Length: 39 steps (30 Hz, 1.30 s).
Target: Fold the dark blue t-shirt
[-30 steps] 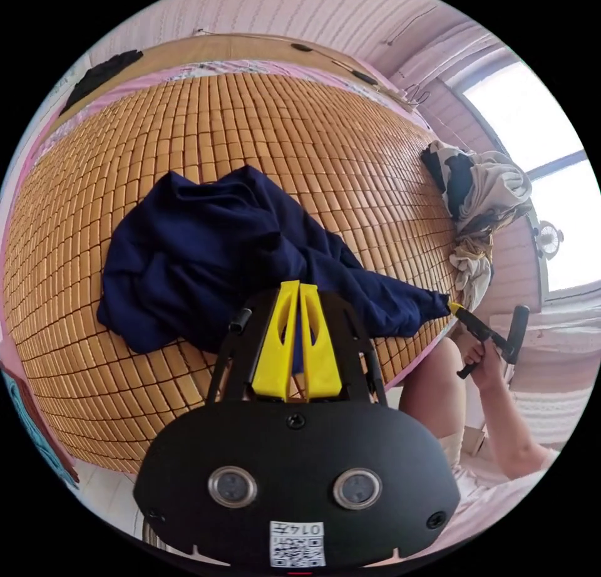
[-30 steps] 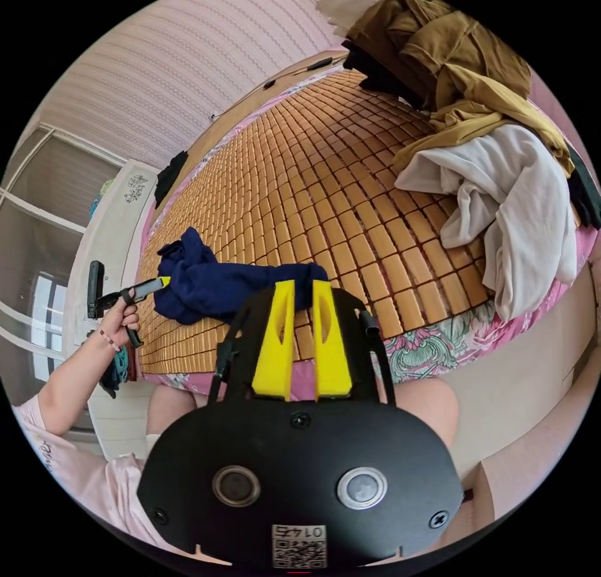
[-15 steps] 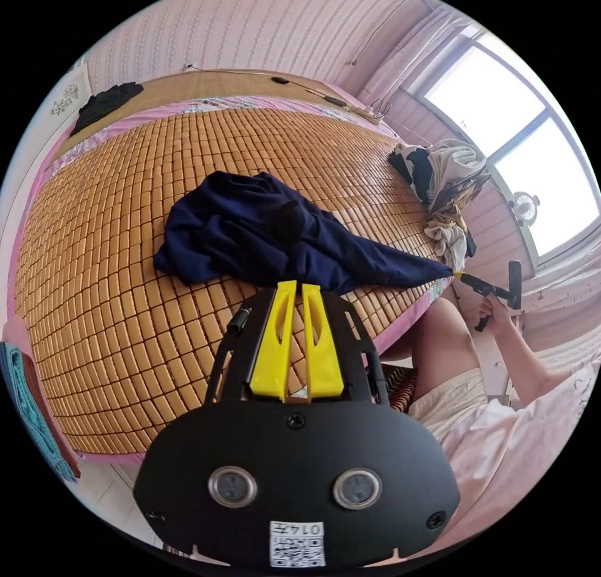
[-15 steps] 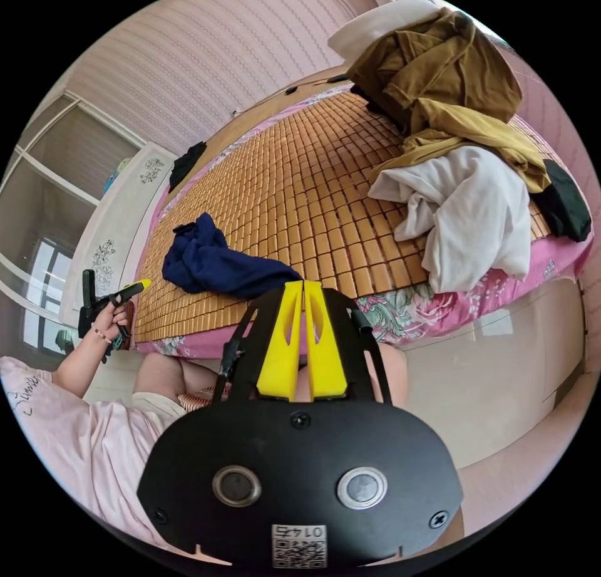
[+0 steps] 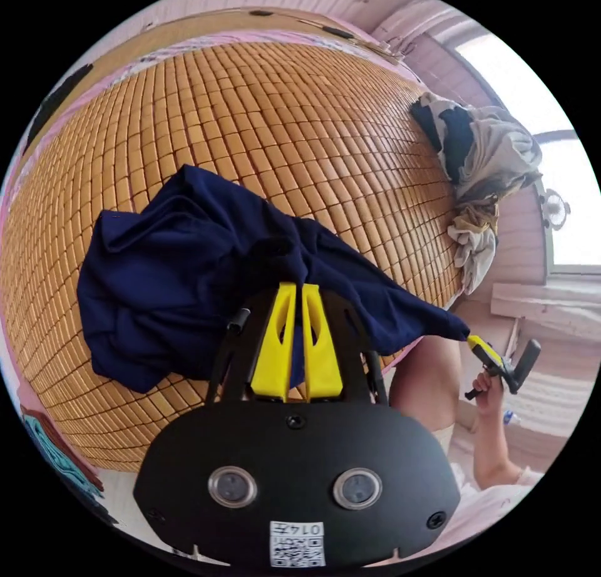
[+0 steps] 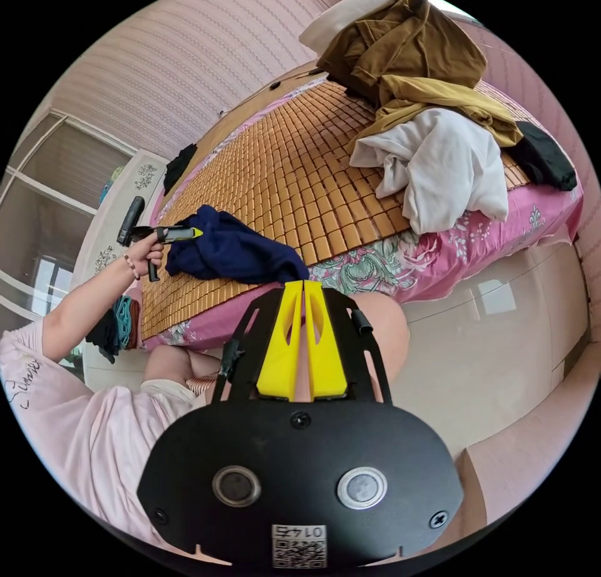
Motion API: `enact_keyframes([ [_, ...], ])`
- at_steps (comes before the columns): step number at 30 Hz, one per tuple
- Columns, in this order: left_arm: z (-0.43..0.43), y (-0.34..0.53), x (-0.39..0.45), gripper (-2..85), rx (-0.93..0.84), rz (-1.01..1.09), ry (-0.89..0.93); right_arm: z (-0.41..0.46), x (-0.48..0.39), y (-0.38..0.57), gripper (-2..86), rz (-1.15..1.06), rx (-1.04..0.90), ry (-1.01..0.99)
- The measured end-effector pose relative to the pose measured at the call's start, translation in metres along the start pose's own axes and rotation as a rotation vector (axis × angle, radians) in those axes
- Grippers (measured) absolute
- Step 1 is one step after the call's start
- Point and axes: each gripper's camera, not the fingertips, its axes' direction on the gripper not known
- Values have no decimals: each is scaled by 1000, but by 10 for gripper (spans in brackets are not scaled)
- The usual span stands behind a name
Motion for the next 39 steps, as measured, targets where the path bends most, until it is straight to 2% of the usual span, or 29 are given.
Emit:
enact_keyframes([
  [2,-21,12,-11,-8,51,0,67,-10,-1,-6,-2,-14,29,-2],
  [4,-52,24,-21,-9,119,23,40,-18,-5,-23,-3,-30,70,-25],
  [7,-125,24,-42,-10,266,-13,34,-31,-37,-98,-3,-134,146,-84],
  [12,-326,27,-31,-10,691,28,-43,-139,-193,-269,-4,-457,494,-191],
  [13,-348,30,-27,-10,738,37,-47,-156,-211,-282,-4,-483,537,-196],
  [15,-422,52,-11,-10,941,78,-55,-216,-267,-316,-4,-533,709,-232],
  [18,-473,81,2,-10,1097,143,-28,-258,-305,-326,-4,-563,804,-262],
  [22,-470,105,-1,-10,1071,233,-15,-256,-307,-310,-4,-599,781,-255],
  [25,-422,125,-25,-10,929,241,-53,-215,-287,-281,-3,-644,657,-264],
  [28,-346,148,-66,-10,757,184,-106,-140,-259,-244,-3,-636,446,-208],
  [30,-275,161,-114,-10,592,49,-20,-70,-235,-218,-3,-558,216,-172],
  [32,-223,170,-149,-10,491,-61,96,-25,-216,-199,-3,-461,79,-169],
  [35,-157,189,-192,-10,413,-229,285,26,-201,-171,-3,-412,-87,-35],
  [39,-107,209,-208,-10,277,-320,270,47,-205,-147,-2,-435,-246,30],
])
